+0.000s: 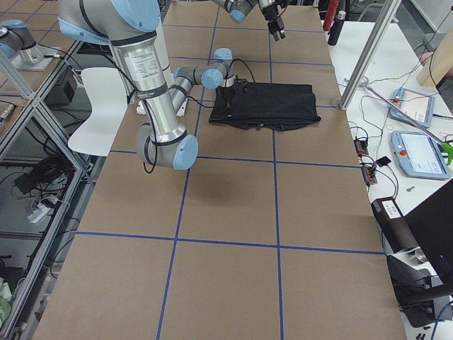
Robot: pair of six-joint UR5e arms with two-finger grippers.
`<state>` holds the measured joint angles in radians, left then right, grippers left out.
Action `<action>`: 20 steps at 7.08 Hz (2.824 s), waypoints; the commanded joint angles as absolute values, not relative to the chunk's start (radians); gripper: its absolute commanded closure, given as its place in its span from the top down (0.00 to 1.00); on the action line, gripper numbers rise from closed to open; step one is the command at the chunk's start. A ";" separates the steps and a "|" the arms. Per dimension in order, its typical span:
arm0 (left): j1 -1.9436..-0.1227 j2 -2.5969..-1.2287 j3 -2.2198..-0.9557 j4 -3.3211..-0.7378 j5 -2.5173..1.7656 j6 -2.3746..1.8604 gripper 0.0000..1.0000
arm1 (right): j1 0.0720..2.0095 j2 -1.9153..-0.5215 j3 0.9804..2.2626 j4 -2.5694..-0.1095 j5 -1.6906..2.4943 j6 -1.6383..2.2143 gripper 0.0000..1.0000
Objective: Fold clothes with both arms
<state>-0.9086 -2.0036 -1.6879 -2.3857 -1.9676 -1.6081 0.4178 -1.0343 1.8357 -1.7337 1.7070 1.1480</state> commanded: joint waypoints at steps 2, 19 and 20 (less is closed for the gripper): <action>-0.913 -2.000 -1.697 -2.385 -1.968 -1.608 0.99 | 0.431 -0.959 1.720 -1.738 1.697 1.082 0.72; -0.914 -1.988 -1.704 -2.385 -1.971 -1.609 0.99 | 0.476 -0.862 1.566 -1.741 1.693 0.943 0.73; -0.913 -1.988 -1.704 -2.385 -1.971 -1.609 0.99 | 0.474 -0.865 1.566 -1.741 1.694 0.943 0.72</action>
<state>-0.9133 -1.9886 -1.7042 -2.3854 -1.9711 -1.6092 0.4756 -0.8615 1.5665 -1.7411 1.6931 0.9455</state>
